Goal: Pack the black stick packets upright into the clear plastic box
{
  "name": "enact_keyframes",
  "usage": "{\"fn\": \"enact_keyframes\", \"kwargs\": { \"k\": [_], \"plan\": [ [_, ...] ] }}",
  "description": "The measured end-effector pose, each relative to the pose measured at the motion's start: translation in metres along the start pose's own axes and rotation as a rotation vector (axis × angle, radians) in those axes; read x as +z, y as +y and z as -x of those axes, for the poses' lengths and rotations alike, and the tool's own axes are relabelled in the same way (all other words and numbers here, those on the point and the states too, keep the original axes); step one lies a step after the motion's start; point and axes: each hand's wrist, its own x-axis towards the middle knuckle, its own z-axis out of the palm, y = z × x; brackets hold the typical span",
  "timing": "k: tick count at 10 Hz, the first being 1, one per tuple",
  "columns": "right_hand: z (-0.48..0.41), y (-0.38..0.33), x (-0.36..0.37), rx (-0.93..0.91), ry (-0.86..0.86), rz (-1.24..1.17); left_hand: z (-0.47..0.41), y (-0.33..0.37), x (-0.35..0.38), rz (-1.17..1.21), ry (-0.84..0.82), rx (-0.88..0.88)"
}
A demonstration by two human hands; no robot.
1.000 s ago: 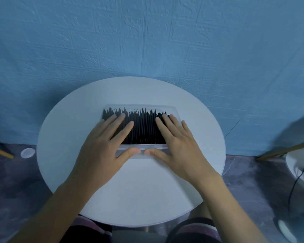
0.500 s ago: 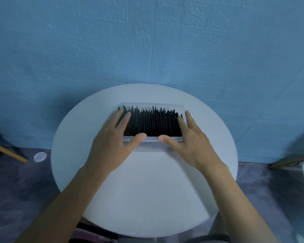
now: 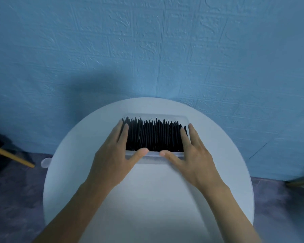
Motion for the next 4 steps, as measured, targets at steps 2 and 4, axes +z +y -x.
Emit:
{"fn": "enact_keyframes", "kwargs": {
  "k": [2, 4],
  "plan": [
    [-0.002, -0.007, -0.006, 0.034, -0.093, 0.001, 0.000, 0.005, -0.014, -0.025, -0.113, -0.029],
    [-0.002, -0.002, -0.003, 0.031, -0.125, 0.070, 0.005, 0.008, -0.034, -0.103, -0.255, -0.045]
  ]
}}
